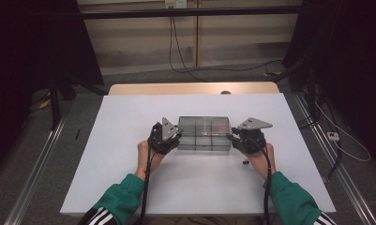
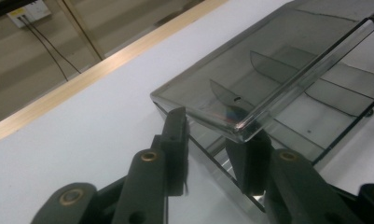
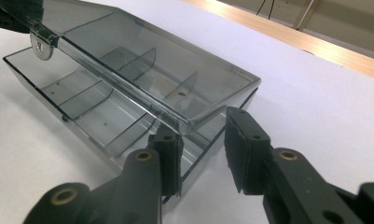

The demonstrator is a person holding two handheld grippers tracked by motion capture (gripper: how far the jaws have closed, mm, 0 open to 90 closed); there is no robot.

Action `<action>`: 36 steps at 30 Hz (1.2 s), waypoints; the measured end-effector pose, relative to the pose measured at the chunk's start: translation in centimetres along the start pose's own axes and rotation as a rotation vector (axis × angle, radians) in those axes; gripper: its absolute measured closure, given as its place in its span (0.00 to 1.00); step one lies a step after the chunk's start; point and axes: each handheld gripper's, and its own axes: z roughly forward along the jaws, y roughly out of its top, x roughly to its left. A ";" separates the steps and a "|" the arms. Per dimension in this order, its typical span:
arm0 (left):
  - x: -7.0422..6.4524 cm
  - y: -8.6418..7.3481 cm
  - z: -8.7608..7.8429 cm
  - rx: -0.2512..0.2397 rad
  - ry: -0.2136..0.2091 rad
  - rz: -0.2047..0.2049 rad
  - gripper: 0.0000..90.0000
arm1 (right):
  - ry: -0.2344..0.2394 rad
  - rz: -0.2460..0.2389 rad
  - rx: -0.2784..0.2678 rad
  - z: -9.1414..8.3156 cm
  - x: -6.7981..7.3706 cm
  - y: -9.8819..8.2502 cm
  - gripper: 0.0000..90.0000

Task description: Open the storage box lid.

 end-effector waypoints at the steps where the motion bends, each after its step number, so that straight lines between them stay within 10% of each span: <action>1: 0.0 0.0 0.0 -0.007 0.002 -0.002 0.79 | 0.001 0.003 -0.005 0.0 -0.1 0.0 0.76; 36: 0.1 -0.1 -0.6 -0.058 0.019 -0.067 0.89 | -0.024 -0.013 -0.046 -0.1 -0.5 0.4 0.83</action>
